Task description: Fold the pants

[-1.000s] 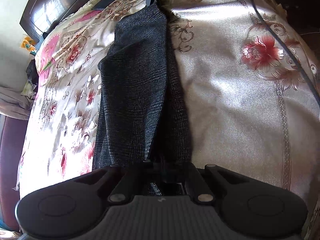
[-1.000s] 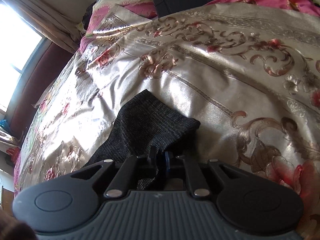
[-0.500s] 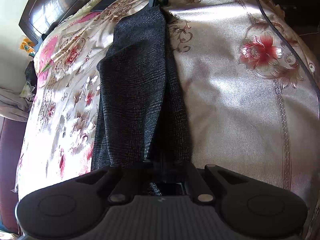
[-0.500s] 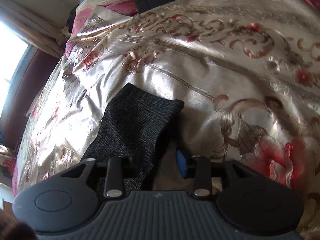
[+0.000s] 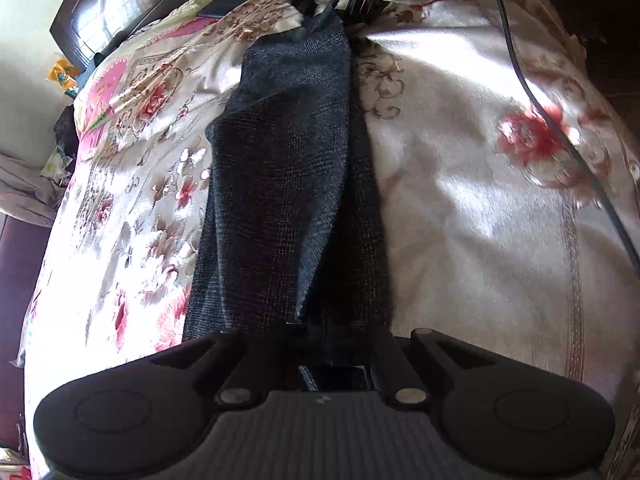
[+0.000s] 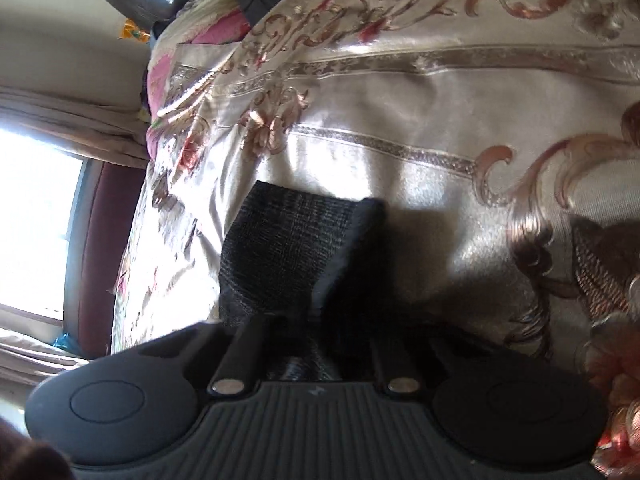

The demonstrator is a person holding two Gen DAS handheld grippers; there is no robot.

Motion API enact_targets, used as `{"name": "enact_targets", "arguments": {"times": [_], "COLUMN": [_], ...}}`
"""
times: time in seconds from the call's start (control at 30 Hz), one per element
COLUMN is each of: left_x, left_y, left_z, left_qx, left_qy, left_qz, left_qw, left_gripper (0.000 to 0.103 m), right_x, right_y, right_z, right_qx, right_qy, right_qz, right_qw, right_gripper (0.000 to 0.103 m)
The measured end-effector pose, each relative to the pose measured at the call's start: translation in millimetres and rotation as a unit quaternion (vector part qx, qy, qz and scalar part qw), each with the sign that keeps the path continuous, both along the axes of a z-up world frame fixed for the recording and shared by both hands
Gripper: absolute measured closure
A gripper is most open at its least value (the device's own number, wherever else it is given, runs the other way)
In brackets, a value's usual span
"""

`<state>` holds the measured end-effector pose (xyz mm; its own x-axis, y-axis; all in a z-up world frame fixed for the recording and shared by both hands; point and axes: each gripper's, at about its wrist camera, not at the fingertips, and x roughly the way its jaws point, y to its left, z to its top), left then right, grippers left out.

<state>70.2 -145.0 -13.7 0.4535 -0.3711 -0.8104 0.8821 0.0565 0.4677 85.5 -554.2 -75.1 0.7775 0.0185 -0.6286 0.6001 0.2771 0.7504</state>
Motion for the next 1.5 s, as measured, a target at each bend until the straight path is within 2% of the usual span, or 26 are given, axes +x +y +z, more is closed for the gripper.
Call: {"name": "enact_targets", "arguments": {"times": [0.1,0.17,0.23,0.3,0.33,0.4,0.43,0.5,0.6,0.63,0.7,0.77,0.83,0.9,0.97,1.0,1.03,1.07,1.1,1.13,1.17,1.23,1.27,1.33,1.47,1.5], "left_x": [0,-2,-8,-13,-14,-17,-18,-17,-13,-12,-11,-10,-6,-4,-4,-4,-8,-17,-27,-31,-32,-28,-23,-12,24,33], "left_y": [-9,-19,-32,-49,-56,-64,-62,-52,-28,-18,3,24,48,67,85,91,98,105,109,111,115,126,132,143,168,175], "left_z": [10,20,24,19,16,13,16,22,33,38,48,57,58,46,27,14,3,-1,-1,3,11,30,39,51,38,31], "left_qx": [-0.018,-0.049,-0.077,-0.085,-0.085,-0.083,-0.086,-0.092,-0.091,-0.092,-0.100,-0.114,-0.118,-0.112,-0.086,-0.056,-0.043,-0.045,-0.040,-0.037,-0.044,-0.076,-0.094,-0.118,-0.123,-0.117], "left_qy": [0.000,0.007,0.013,0.035,0.051,0.071,0.068,0.069,0.060,0.052,0.037,0.022,0.024,0.015,0.006,0.025,0.024,0.004,-0.009,-0.008,0.005,0.029,0.029,0.000,-0.082,-0.087], "left_qz": [0.013,0.016,0.015,0.017,0.020,0.025,0.030,0.051,0.098,0.116,0.151,0.185,0.213,0.230,0.238,0.245,0.248,0.240,0.228,0.226,0.232,0.270,0.294,0.332,0.383,0.396], "left_qw": [0.9998,0.9986,0.9969,0.9956,0.9949,0.9937,0.9935,0.9921,0.9892,0.9876,0.9828,0.9759,0.9696,0.9665,0.9674,0.9675,0.9674,0.9698,0.9728,0.9735,0.9716,0.9593,0.9508,0.9360,0.9119,0.9068], "left_gripper": [0.083,0.083,0.082,0.080,0.080,0.077,0.077,0.077,0.077,0.077,0.077,0.075,0.070,0.070,0.070,0.070,0.072,0.072,0.073,0.074,0.074,0.065,0.065,0.065,0.064,0.064], "right_x": [-13,-20,-24,-22,-21,-23,-23,-27,-35,-35,-26,-2,17,33,42,42,41,36,33,36,39,47,56,76,116,122], "right_y": [-11,-27,-45,-68,-81,-95,-94,-87,-65,-51,-18,37,94,147,195,213,234,248,257,266,273,283,293,313,378,392], "right_z": [26,54,68,56,45,42,51,74,112,124,139,146,137,115,89,73,56,50,55,63,74,101,113,122,99,86], "right_qx": [0.008,-0.038,-0.097,-0.131,-0.125,-0.085,-0.093,-0.147,-0.238,-0.258,-0.262,-0.259,-0.232,-0.203,-0.184,-0.166,-0.146,-0.154,-0.177,-0.185,-0.183,-0.200,-0.211,-0.225,-0.239,-0.245], "right_qy": [-0.022,-0.017,0.020,0.086,0.114,0.113,0.112,0.125,0.164,0.157,0.129,0.094,0.066,0.062,0.082,0.104,0.140,0.157,0.160,0.169,0.171,0.131,0.101,0.052,-0.015,-0.001], "right_qz": [-0.010,0.009,0.017,0.009,0.004,-0.007,-0.006,0.008,0.024,0.049,0.130,0.241,0.329,0.393,0.450,0.477,0.518,0.541,0.551,0.575,0.590,0.600,0.611,0.622,0.639,0.641], "right_qw": [1.000,0.999,0.995,0.988,0.986,0.990,0.989,0.981,0.957,0.952,0.947,0.931,0.913,0.894,0.870,0.857,0.831,0.812,0.799,0.779,0.768,0.764,0.756,0.748,0.731,0.727], "right_gripper": [0.098,0.098,0.098,0.098,0.098,0.092,0.087,0.082,0.078,0.078,0.078,0.078,0.081,0.081,0.081,0.081,0.081,0.081,0.080,0.079,0.078,0.078,0.078,0.078,0.081,0.080]}}
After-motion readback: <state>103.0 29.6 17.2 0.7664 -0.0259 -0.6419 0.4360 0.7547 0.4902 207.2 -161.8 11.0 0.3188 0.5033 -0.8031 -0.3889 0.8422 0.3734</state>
